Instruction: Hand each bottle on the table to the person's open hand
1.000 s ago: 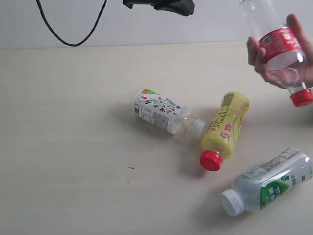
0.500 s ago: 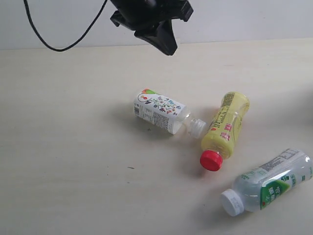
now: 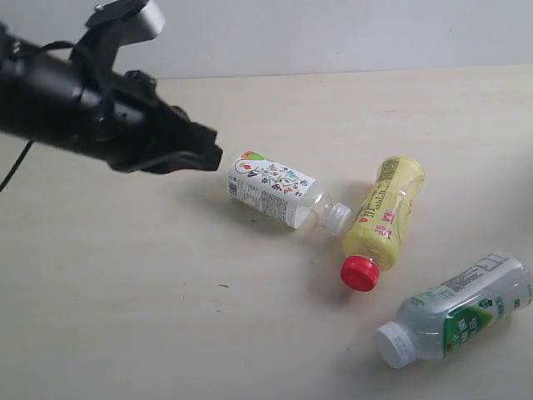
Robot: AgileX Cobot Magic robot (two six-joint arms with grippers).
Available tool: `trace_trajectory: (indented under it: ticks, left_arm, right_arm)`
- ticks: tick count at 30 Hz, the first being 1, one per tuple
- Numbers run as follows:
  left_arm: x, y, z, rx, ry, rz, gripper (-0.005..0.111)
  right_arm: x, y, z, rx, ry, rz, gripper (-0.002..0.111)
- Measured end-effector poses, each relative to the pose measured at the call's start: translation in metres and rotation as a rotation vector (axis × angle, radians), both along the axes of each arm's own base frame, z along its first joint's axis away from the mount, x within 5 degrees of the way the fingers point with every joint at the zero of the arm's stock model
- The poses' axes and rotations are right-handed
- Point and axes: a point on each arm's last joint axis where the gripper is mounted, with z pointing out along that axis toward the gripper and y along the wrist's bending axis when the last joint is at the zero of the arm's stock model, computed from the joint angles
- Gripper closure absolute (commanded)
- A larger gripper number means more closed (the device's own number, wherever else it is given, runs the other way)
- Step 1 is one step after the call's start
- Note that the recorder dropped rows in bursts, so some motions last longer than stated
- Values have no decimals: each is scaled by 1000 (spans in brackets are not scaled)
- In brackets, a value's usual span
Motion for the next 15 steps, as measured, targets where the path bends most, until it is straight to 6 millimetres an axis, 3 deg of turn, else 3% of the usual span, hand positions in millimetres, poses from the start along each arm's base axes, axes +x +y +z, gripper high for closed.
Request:
trace_trajectory:
  ticks: [5,9,15]
  left_arm:
    - [-60,31,-22,-61,-70,91,106]
    - [-83,42,-52,-5,-29,75,106]
    - [-111,60,-41,-66,-232,131,106]
  right_arm:
    - [0,0,0,0,0,0,108]
    - [0,0,0,0,0,0,108]
    - [0,0,0,0,0,0,108]
